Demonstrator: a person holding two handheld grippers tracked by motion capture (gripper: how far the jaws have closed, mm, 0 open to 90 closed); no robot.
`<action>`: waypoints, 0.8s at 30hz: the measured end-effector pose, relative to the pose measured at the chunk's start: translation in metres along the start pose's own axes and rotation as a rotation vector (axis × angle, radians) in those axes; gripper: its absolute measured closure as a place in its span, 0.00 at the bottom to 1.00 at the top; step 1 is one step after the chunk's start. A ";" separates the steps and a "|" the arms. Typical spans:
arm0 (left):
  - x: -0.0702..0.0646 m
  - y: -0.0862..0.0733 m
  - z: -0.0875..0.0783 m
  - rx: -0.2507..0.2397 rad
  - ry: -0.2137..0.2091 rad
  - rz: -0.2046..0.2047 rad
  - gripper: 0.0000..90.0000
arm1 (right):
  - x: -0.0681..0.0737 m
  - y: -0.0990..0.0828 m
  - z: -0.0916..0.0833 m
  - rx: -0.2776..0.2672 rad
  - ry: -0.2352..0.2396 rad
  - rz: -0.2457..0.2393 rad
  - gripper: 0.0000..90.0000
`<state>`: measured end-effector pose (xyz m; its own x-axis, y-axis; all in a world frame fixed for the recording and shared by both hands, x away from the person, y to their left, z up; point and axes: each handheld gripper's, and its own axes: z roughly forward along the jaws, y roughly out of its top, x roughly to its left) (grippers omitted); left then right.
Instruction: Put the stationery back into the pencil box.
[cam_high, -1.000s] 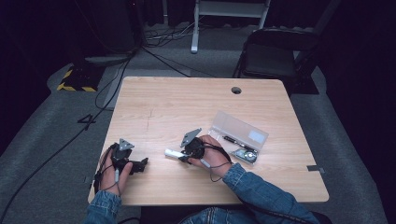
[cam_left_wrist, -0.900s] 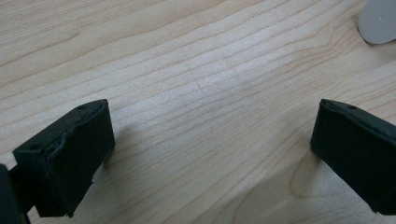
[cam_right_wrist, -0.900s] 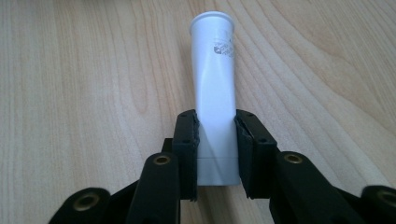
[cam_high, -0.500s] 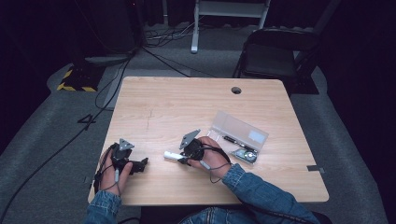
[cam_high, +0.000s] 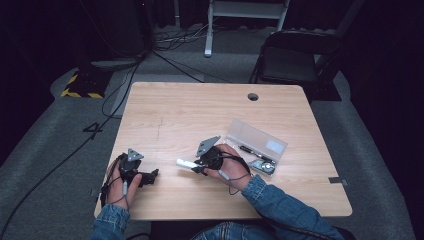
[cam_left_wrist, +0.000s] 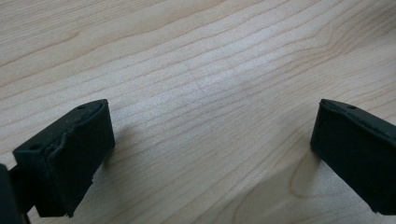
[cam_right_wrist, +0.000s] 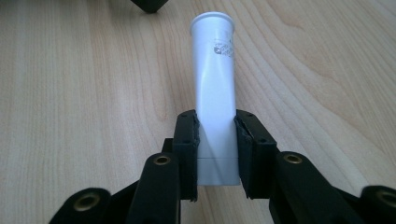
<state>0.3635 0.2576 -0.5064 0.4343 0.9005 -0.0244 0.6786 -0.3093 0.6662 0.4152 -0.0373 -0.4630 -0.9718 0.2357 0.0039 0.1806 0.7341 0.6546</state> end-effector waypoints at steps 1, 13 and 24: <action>0.000 0.000 0.000 0.000 0.000 0.000 0.00 | -0.001 -0.001 -0.003 -0.014 0.000 0.004 0.80; 0.000 0.000 0.000 -0.001 -0.001 -0.001 0.00 | 0.000 -0.012 -0.040 -0.087 -0.012 0.027 0.80; 0.000 0.000 0.000 -0.001 -0.001 -0.001 0.00 | -0.010 -0.020 -0.067 -0.110 -0.041 0.048 0.80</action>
<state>0.3640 0.2575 -0.5065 0.4342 0.9005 -0.0257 0.6782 -0.3080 0.6672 0.4117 -0.0969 -0.4251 -0.9551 0.2961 0.0079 0.2068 0.6476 0.7334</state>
